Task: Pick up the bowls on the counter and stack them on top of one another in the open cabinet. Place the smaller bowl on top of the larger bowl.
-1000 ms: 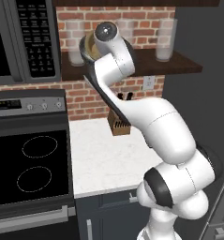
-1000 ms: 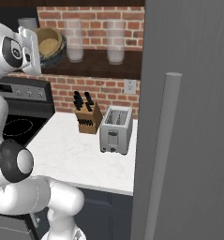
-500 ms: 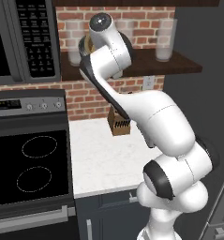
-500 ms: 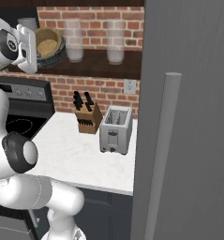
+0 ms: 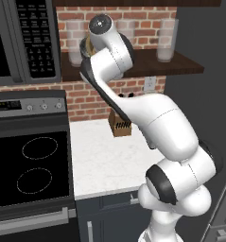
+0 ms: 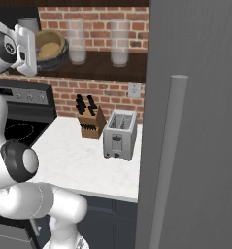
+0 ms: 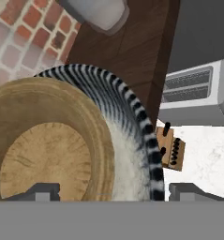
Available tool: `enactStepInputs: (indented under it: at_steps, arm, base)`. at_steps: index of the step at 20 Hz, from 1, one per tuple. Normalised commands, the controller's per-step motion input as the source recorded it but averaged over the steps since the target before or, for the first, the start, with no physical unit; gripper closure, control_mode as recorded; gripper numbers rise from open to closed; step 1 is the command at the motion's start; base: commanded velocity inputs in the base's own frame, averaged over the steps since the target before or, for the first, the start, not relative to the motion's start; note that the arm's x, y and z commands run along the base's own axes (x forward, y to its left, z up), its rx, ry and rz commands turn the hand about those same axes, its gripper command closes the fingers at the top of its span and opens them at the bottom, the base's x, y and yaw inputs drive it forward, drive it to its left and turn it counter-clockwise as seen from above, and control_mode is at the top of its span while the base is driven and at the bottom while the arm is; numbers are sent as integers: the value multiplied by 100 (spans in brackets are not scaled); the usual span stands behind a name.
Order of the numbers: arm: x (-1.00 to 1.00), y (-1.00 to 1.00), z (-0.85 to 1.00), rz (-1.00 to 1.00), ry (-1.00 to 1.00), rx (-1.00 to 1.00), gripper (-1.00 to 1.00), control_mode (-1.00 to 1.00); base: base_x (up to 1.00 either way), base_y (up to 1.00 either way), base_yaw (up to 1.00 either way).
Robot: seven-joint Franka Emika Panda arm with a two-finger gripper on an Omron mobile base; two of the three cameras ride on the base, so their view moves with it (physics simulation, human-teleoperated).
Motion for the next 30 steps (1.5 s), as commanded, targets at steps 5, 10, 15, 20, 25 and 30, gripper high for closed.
enactStepInputs:
  at_steps: [5,10,15,20,25,30]
  arm:
    - [-68,0,0,0,-10,0,-100,-100]
    - [-94,0,0,0,-12,0,-100,-100]
    - [-100,-23,-65,0,-9,0,-100,-100]
    - [-100,-96,-100,0,-7,5,-100,-100]
    - [-100,-100,-100,0,-17,27,-100,-100]
    - [-100,-100,-100,0,-21,32,-100,-100]
  base:
    - [0,0,0]
    - [0,0,0]
    - [0,0,0]
    - [0,0,0]
    - [0,0,0]
    - [0,0,0]
